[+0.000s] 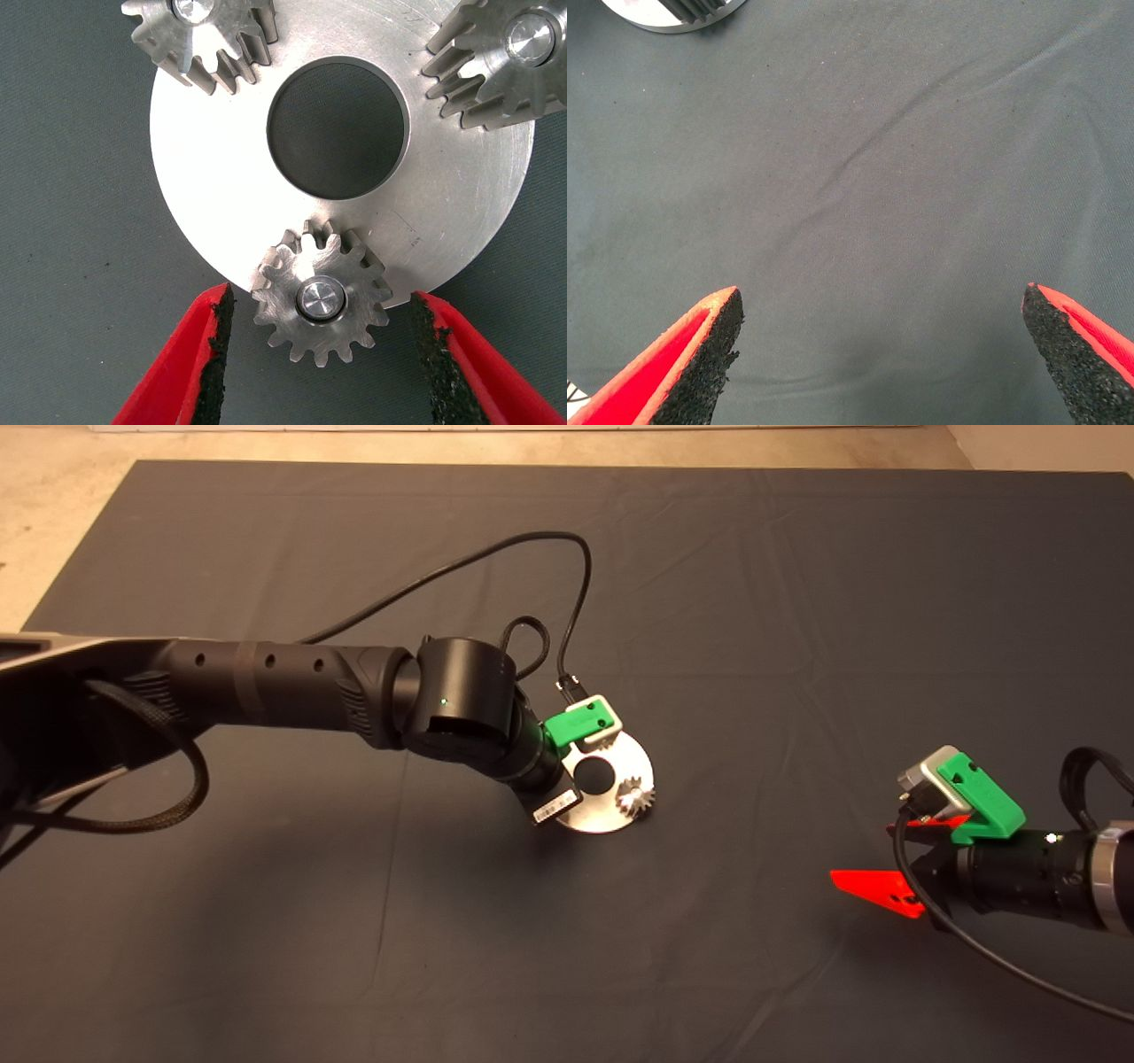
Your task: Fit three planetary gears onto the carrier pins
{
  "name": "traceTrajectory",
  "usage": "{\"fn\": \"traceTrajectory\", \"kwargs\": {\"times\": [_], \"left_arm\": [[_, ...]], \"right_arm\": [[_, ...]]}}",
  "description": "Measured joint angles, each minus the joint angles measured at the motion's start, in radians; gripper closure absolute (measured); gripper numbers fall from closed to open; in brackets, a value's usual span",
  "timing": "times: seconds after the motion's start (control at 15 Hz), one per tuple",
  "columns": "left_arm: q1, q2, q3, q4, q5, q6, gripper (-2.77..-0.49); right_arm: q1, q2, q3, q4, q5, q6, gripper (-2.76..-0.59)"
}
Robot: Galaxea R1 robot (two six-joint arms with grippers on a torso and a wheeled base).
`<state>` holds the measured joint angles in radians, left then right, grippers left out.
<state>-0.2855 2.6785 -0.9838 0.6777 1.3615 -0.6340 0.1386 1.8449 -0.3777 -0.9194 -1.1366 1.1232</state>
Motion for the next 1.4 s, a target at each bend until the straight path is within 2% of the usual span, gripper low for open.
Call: {"fn": "traceTrajectory", "kwargs": {"times": [0.2,0.33,0.47,0.53,0.6,0.67,0.73,0.8,0.87,0.93,1.0,1.07,1.2,1.4], "left_arm": [[0.0,0.0,0.003,0.0,0.01,0.0,-1.32],[-0.001,0.0,0.037,-0.005,0.03,-0.002,-1.32],[-0.015,-0.001,0.092,-0.012,0.091,-0.03,-1.32],[-0.032,-0.006,0.136,-0.012,0.126,-0.063,-1.33],[-0.052,-0.017,0.188,-0.013,0.153,-0.101,-1.43],[-0.069,-0.027,0.235,-0.019,0.158,-0.137,-1.48],[-0.085,-0.037,0.272,-0.036,0.158,-0.163,-1.49],[-0.108,-0.055,0.303,-0.061,0.158,-0.191,-1.49],[-0.14,-0.079,0.337,-0.085,0.16,-0.231,-1.49],[-0.177,-0.102,0.379,-0.099,0.163,-0.279,-1.49],[-0.205,-0.124,0.423,-0.11,0.166,-0.328,-1.49],[-0.218,-0.134,0.468,-0.116,0.168,-0.373,-1.49],[-0.22,-0.138,0.538,-0.136,0.165,-0.458,-1.49],[-0.226,-0.146,0.599,-0.133,0.165,-0.575,-1.49]], "right_arm": [[0.0,0.0,0.0,0.0,0.0,0.0,-2.36],[0.0,0.006,0.0,0.0,-0.003,0.0,-2.36],[0.0,0.029,0.0,0.0,-0.009,-0.003,-2.36],[0.0,0.056,0.0,0.0,-0.023,-0.004,-2.36],[0.0,0.094,0.0,0.0,-0.048,-0.004,-2.36],[0.0,0.136,0.0,0.0,-0.082,-0.005,-2.36],[0.0,0.184,0.0,0.0,-0.125,-0.005,-2.36],[0.0,0.23,0.0,0.0,-0.161,-0.005,-2.36],[0.0,0.27,0.0,0.0,-0.191,-0.005,-2.36],[0.0,0.302,0.0,0.0,-0.21,-0.005,-2.36],[0.0,0.325,0.0,0.0,-0.219,-0.004,-2.36],[0.0,0.337,0.0,0.0,-0.225,-0.004,-2.36],[0.0,0.339,0.0,0.0,-0.229,-0.003,-2.36],[0.0,0.365,0.0,0.0,-0.234,0.001,-2.36]]}}
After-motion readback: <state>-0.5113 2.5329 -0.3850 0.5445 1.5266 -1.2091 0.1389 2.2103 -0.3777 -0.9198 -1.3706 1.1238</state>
